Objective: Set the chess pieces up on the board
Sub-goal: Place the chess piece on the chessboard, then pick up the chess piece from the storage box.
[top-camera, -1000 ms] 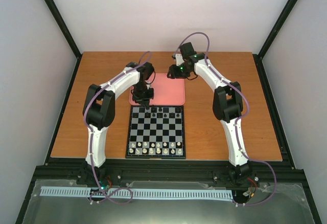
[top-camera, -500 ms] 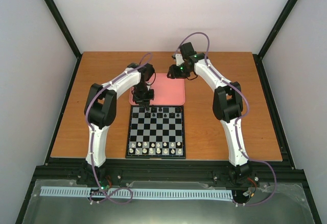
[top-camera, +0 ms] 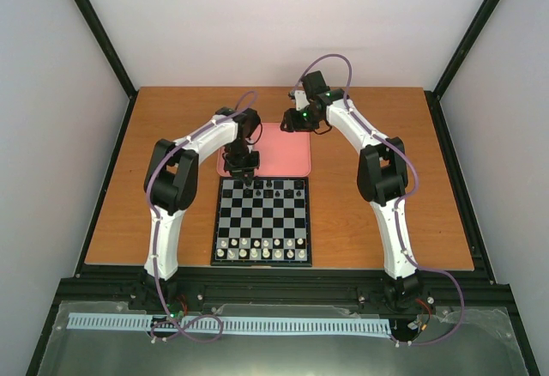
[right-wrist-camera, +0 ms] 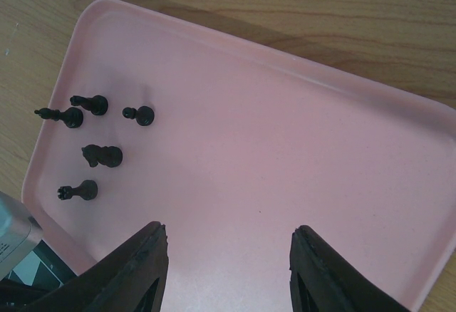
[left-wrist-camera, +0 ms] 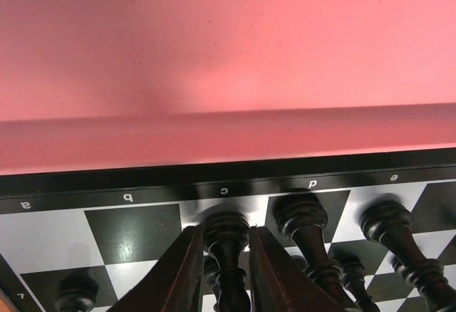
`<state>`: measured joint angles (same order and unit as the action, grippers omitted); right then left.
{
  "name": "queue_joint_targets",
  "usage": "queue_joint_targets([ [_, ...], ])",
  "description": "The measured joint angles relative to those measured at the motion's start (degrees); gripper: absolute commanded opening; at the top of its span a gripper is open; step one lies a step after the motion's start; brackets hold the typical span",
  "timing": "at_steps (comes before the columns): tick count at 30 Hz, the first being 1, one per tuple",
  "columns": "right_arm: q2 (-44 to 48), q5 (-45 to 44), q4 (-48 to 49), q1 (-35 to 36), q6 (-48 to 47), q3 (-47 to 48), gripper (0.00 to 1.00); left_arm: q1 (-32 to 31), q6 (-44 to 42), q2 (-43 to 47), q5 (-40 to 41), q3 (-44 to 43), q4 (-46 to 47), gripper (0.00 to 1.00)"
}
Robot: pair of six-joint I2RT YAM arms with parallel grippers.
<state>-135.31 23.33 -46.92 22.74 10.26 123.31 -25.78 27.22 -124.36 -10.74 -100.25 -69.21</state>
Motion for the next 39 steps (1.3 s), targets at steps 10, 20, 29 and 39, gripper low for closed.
queue_joint_targets([
  [10,0.0,0.0,0.0,0.0,0.0,0.0,0.48,0.0,-0.1,-0.2,0.4,-1.8,-0.9,0.29],
  [20,0.0,0.0,0.0,0.0,0.0,0.0,0.48,0.7,-0.7,-0.2,3.6,-8.2,-5.0,0.41],
  [29,0.0,0.0,0.0,0.0,0.0,0.0,0.52,7.0,-1.9,-0.9,7.6,-17.6,-6.2,0.52],
  [39,0.0,0.1,0.0,0.0,0.0,0.0,0.52,10.8,-2.0,-10.8,10.8,-25.2,-5.3,0.5],
])
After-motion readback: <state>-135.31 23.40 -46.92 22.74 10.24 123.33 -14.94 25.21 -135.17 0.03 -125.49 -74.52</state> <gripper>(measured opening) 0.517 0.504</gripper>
